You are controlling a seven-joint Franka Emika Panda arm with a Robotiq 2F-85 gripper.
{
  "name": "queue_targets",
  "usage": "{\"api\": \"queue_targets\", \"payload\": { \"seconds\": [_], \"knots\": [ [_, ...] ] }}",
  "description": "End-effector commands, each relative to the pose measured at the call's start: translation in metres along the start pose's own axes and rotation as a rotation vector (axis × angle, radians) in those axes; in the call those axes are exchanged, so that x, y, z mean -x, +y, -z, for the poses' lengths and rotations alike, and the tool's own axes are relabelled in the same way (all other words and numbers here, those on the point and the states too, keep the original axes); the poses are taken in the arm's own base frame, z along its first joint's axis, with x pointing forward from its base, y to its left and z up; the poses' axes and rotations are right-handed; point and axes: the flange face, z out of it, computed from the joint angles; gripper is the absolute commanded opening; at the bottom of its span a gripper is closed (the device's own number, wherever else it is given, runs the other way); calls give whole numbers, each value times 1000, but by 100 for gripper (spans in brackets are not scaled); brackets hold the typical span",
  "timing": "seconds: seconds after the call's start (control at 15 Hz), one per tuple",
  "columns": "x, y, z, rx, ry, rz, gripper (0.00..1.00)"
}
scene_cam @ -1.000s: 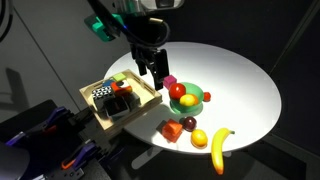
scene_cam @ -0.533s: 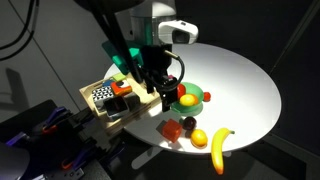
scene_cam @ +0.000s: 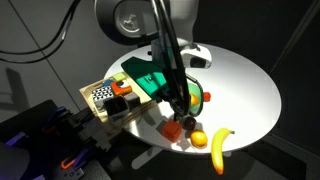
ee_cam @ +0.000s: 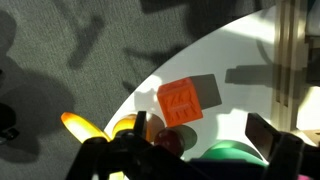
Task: Pick up the orange block and put it in the wooden tray
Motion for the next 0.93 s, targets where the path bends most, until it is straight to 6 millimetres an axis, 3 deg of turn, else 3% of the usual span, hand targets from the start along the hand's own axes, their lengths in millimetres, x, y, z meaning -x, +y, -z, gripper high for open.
{"api": "queue_targets", "payload": {
  "seconds": [0.0,0.87],
  "knots": [
    [-16,8,-8,-17,37,53,100],
    [-24,6,-75,19,85,155,100]
  ]
}}
